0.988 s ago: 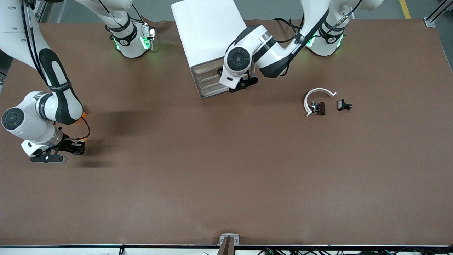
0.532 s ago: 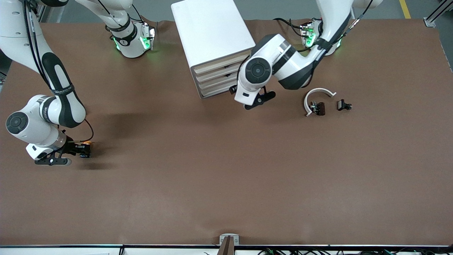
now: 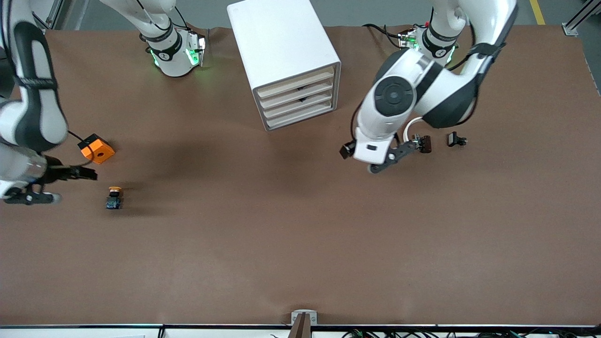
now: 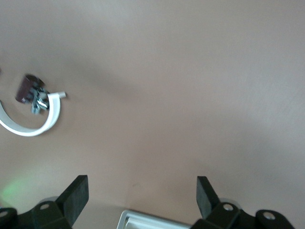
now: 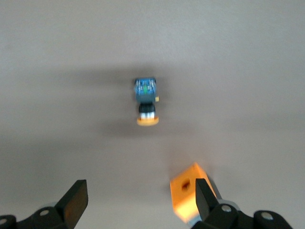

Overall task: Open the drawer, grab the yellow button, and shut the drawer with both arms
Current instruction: 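Set the green button on the table beside the orange block, open the right gripper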

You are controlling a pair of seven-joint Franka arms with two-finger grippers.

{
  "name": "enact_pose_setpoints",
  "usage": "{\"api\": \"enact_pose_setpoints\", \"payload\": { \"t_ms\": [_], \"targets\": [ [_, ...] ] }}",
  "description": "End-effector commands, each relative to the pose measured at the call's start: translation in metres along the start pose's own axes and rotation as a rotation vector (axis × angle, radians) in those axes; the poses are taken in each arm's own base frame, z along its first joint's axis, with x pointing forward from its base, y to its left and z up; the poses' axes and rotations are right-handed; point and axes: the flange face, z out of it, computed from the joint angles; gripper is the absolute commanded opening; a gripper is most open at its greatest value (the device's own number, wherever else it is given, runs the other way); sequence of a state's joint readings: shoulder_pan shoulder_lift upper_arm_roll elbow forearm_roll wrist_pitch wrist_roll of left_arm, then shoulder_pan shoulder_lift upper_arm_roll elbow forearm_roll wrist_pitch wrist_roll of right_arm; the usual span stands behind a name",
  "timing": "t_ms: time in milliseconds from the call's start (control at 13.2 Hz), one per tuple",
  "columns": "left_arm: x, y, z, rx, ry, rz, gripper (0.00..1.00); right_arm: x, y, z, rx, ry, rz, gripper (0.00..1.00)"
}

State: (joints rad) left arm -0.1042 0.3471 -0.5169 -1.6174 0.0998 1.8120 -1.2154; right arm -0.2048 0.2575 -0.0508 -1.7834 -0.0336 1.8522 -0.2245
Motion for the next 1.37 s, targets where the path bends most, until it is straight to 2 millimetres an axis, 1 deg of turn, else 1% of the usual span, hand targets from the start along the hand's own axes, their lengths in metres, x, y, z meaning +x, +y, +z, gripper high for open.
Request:
{"api": "enact_pose_setpoints", "payload": {
  "t_ms": [0, 76, 152, 228, 304, 380, 456, 532, 608, 684, 760, 836, 912, 988, 1064, 1140, 1216, 1292],
  "targets": [
    [0.029, -0.033, -0.056, -0.05, 0.075, -0.076, 1.0, -0.024, 0.006, -0.063, 0.03, -0.045, 0.023, 1.0],
    [0.049, -0.046, -0.075, -0.077, 0.089, -0.115, 1.0, -0.032, 0.004, -0.086, 0.044, -0.061, 0.024, 1.0],
    [0.065, -0.059, -0.093, -0.076, 0.087, -0.148, 1.0, -0.042, 0.002, -0.104, 0.05, -0.069, 0.023, 1.0],
    [0.074, -0.069, -0.11, -0.067, 0.08, -0.168, 1.0, -0.054, -0.002, -0.119, 0.068, -0.059, 0.022, 1.0],
    [0.082, -0.078, -0.124, -0.057, 0.076, -0.164, 1.0, -0.065, -0.007, -0.134, 0.085, -0.047, 0.022, 1.0],
    [0.089, -0.088, -0.13, -0.049, 0.075, -0.137, 1.0, -0.071, -0.015, -0.142, 0.088, -0.069, 0.051, 1.0],
    [0.097, -0.097, -0.133, -0.043, 0.074, -0.099, 1.0, -0.079, -0.022, -0.155, 0.091, -0.077, 0.085, 1.0],
    [0.104, -0.108, -0.138, -0.034, 0.073, -0.072, 1.0, -0.09, -0.033, -0.175, 0.088, -0.048, 0.074, 1.0],
    [0.112, -0.125, -0.148, -0.031, 0.081, -0.049, 1.0, -0.099, -0.041, -0.191, 0.081, -0.02, 0.056, 1.0],
    [0.125, -0.141, -0.153, -0.034, 0.077, -0.029, 1.0, -0.106, -0.045, -0.203, 0.075, -0.002, 0.048, 1.0],
    [0.129, -0.156, -0.162, -0.027, 0.086, 0.005, 1.0, -0.11, -0.056, -0.222, 0.066, 0.012, 0.036, 1.0],
    [0.13, -0.171, -0.173, -0.014, 0.095, 0.037, 1.0, -0.114, -0.063, -0.233, 0.046, 0.009, 0.023, 1.0],
    [0.134, -0.19, -0.18, 0.007, 0.092, 0.071, 1.0, -0.114, -0.063, -0.234, 0.03, 0.007, 0.025, 1.0],
    [0.143, -0.207, -0.183, 0.018, 0.085, 0.112, 1.0, -0.115, -0.062, -0.234, 0.023, 0.003, 0.028, 1.0],
    [0.151, -0.218, -0.187, 0.02, 0.089, 0.165, 1.0, -0.116, -0.062, -0.236, 0.024, 0.006, 0.028, 1.0],
    [0.15, -0.229, -0.196, 0.023, 0.103, 0.251, 1.0, -0.114, -0.065, -0.237, 0.023, 0.007, 0.022, 1.0],
    [0.15, -0.237, -0.199, 0.037, 0.1, 0.309, 1.0, -0.115, -0.065, -0.244, 0.03, 0.027, 0.022, 1.0],
    [0.151, -0.241, -0.199, 0.041, 0.097, 0.343, 1.0, -0.115, -0.065, -0.246, 0.033, 0.032, 0.021, 1.0]
  ]
}}
